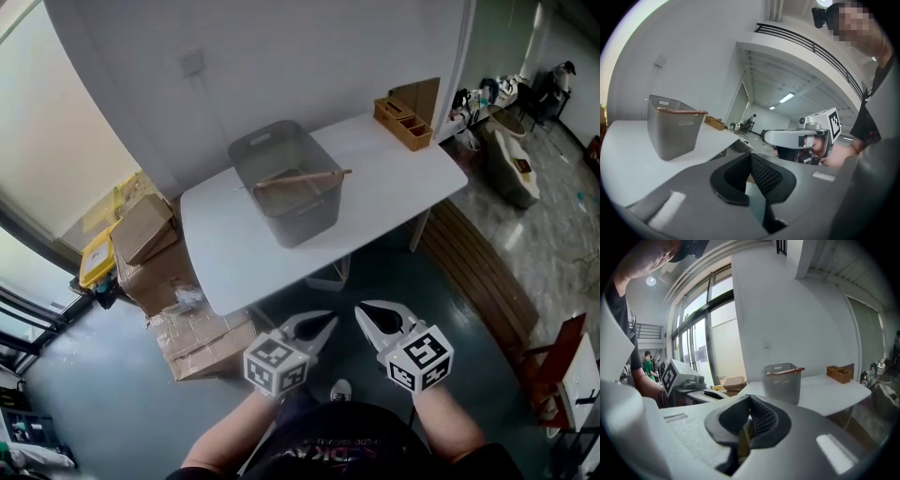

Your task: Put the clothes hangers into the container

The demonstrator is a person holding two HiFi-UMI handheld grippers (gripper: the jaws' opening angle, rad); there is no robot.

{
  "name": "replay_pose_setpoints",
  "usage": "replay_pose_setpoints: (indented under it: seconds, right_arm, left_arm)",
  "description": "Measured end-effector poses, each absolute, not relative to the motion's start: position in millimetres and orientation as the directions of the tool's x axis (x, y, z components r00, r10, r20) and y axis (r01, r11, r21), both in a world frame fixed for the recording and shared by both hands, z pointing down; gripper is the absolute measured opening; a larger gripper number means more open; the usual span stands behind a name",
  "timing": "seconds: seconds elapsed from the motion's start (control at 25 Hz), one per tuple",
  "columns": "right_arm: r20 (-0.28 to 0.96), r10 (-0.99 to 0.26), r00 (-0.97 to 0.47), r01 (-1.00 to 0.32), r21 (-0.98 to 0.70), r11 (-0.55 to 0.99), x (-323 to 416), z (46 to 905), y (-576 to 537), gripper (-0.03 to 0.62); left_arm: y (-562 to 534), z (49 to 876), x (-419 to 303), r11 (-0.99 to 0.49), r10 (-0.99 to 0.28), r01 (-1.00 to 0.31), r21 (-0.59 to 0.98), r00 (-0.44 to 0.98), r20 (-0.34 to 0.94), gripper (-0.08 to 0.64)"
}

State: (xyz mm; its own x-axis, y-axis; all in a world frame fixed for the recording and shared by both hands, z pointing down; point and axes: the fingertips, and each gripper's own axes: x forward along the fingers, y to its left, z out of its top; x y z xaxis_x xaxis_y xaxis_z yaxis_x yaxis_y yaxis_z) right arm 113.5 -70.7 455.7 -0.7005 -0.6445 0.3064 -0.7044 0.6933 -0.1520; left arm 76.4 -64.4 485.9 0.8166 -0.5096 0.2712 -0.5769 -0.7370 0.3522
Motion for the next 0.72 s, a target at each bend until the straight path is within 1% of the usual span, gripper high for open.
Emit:
replay_pose_setpoints:
  seconds: [0.12, 0.32, 0.56, 0.72]
  right_arm:
    - [0.311, -0.620, -0.721, -0.687, -0.204, 0.697, 117.8, 466.3, -47.4, 0.003]
    - [0.313, -0.590, -0.745, -0.665, -0.268, 0.697, 122.0, 475.2, -9.7, 0.003]
    - [0.330, -0.562, -0.759, -0.649, -0.305, 0.697, 113.2, 487.7, 17.7, 0.003]
    - [0.349, -0.539, -0.767, -0.636, -0.296, 0.713, 105.2, 489.2, 20.3, 0.003]
  left_arm:
    - [-41.2, 495.3, 79.8, -0.717, -0.515, -0.593, 0.367, 0.805, 0.294, 0.000]
    - [-9.1, 501.0, 80.9, -0.718, -0.511, -0.604, 0.348, 0.795, 0.326, 0.000]
    - [8.5, 495.0, 73.3, -0.725, -0.521, -0.606, 0.329, 0.794, 0.315, 0.000]
    - [7.8, 489.4, 68.3, -0.717, -0.537, -0.612, 0.333, 0.790, 0.296, 0.000]
